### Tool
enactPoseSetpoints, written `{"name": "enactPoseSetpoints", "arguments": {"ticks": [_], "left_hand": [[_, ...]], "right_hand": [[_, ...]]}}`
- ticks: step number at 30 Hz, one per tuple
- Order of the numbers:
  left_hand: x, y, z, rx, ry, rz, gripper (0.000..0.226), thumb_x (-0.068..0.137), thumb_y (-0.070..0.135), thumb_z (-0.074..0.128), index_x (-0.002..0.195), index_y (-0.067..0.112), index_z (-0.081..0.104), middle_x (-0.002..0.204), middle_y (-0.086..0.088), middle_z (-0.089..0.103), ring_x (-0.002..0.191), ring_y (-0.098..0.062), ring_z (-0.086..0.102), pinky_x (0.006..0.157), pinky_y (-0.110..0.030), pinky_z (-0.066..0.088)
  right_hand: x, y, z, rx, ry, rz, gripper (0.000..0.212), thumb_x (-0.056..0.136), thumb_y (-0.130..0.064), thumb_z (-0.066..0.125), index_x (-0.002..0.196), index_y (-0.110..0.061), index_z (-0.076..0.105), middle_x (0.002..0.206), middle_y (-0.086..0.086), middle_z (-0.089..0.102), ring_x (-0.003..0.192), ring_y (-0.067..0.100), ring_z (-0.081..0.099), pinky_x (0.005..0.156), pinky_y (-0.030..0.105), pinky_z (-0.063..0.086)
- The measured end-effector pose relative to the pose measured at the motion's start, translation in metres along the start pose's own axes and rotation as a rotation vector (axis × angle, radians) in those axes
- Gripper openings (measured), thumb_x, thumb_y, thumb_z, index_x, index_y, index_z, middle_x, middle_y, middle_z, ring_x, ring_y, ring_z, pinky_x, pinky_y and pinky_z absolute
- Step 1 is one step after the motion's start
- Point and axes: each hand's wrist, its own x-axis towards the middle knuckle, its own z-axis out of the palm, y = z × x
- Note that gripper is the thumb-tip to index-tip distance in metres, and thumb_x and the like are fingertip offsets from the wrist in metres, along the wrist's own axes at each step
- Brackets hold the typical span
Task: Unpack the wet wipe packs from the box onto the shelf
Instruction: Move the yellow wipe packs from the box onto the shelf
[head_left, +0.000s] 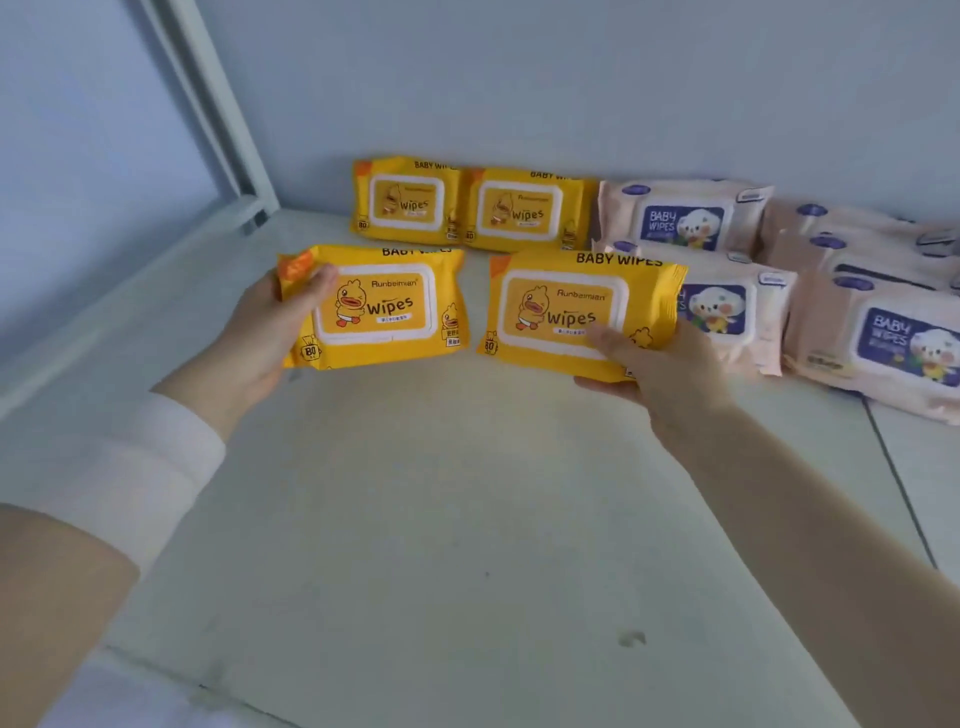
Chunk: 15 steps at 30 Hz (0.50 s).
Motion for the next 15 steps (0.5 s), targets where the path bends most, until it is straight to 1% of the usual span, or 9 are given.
{"name": "enactPoseSetpoints", "arguments": {"ticks": [3,5,7,8,9,10,12,14,15], "left_hand": [[0.066,-0.001,-0.007,0.029,-0.026,0.026,0.006,0.093,0.031,0.052,0.093,0.029,0.058,0.095,0.008,0.069,0.091,-0.014,0.067,0.089,-0.042,0.051],[0.11,-0.005,-0.006,0.066,-0.079,0.025,0.005,0.092,0.032,0.054,0.092,0.029,0.058,0.097,0.007,0.066,0.095,-0.017,0.064,0.094,-0.044,0.049],[0.147,-0.009,-0.004,0.1,-0.09,0.047,0.003,0.092,0.031,0.055,0.09,0.029,0.055,0.095,0.007,0.064,0.094,-0.017,0.064,0.087,-0.037,0.052],[0.163,-0.009,-0.003,0.145,-0.075,0.072,0.006,0.091,0.031,0.057,0.088,0.029,0.052,0.096,0.006,0.064,0.094,-0.016,0.063,0.083,-0.032,0.052],[0.176,-0.01,-0.003,0.189,-0.059,0.102,0.01,0.089,0.033,0.06,0.088,0.028,0.05,0.1,0.004,0.064,0.096,-0.016,0.062,0.083,-0.031,0.052],[0.188,-0.011,-0.003,0.227,-0.046,0.125,0.016,0.086,0.036,0.063,0.091,0.027,0.05,0.106,0.001,0.064,0.1,-0.017,0.062,0.087,-0.035,0.051],[0.203,-0.013,0.001,0.278,-0.033,0.152,0.036,0.082,0.041,0.066,0.106,0.018,0.052,0.117,-0.005,0.063,0.107,-0.021,0.061,0.096,-0.041,0.047],[0.21,-0.017,0.004,0.351,0.017,0.159,0.052,0.082,0.041,0.066,0.118,0.008,0.051,0.121,-0.006,0.061,0.111,-0.021,0.058,0.097,-0.036,0.045],[0.21,-0.018,0.006,0.39,0.06,0.161,0.057,0.082,0.041,0.066,0.122,0.005,0.048,0.123,-0.008,0.058,0.114,-0.021,0.055,0.098,-0.035,0.042]], "right_hand": [[0.053,-0.005,0.043,-0.045,0.094,-0.035,0.052,0.079,-0.011,0.072,0.126,-0.012,0.048,0.116,0.005,0.063,0.098,0.026,0.065,0.06,0.037,0.061],[0.083,-0.002,0.065,-0.098,0.182,-0.049,0.057,0.078,-0.018,0.073,0.127,-0.014,0.044,0.119,0.005,0.06,0.1,0.027,0.064,0.061,0.039,0.061],[0.105,0.002,0.081,-0.228,0.276,-0.067,0.065,0.077,-0.029,0.074,0.13,-0.016,0.04,0.125,0.004,0.057,0.108,0.027,0.059,0.081,0.045,0.057],[0.113,0.004,0.086,-0.32,0.32,-0.073,0.064,0.079,-0.031,0.071,0.132,-0.016,0.038,0.128,0.003,0.056,0.113,0.026,0.056,0.091,0.044,0.051],[0.119,0.005,0.089,-0.404,0.363,-0.073,0.061,0.082,-0.031,0.068,0.131,-0.014,0.037,0.131,0.004,0.054,0.116,0.026,0.053,0.097,0.041,0.046],[0.125,0.006,0.091,-0.475,0.398,-0.07,0.057,0.085,-0.029,0.065,0.131,-0.011,0.038,0.132,0.006,0.053,0.119,0.027,0.051,0.099,0.039,0.043],[0.13,0.005,0.095,-0.609,0.436,-0.058,0.053,0.088,-0.028,0.061,0.131,-0.006,0.039,0.133,0.011,0.051,0.123,0.029,0.048,0.099,0.038,0.039],[0.134,0.004,0.102,-0.703,0.463,-0.069,0.058,0.09,-0.025,0.059,0.138,-0.004,0.034,0.138,0.014,0.046,0.127,0.031,0.043,0.102,0.038,0.036],[0.134,0.004,0.106,-0.744,0.474,-0.074,0.064,0.091,-0.024,0.057,0.143,-0.004,0.026,0.144,0.016,0.038,0.132,0.031,0.038,0.106,0.038,0.032]]}}
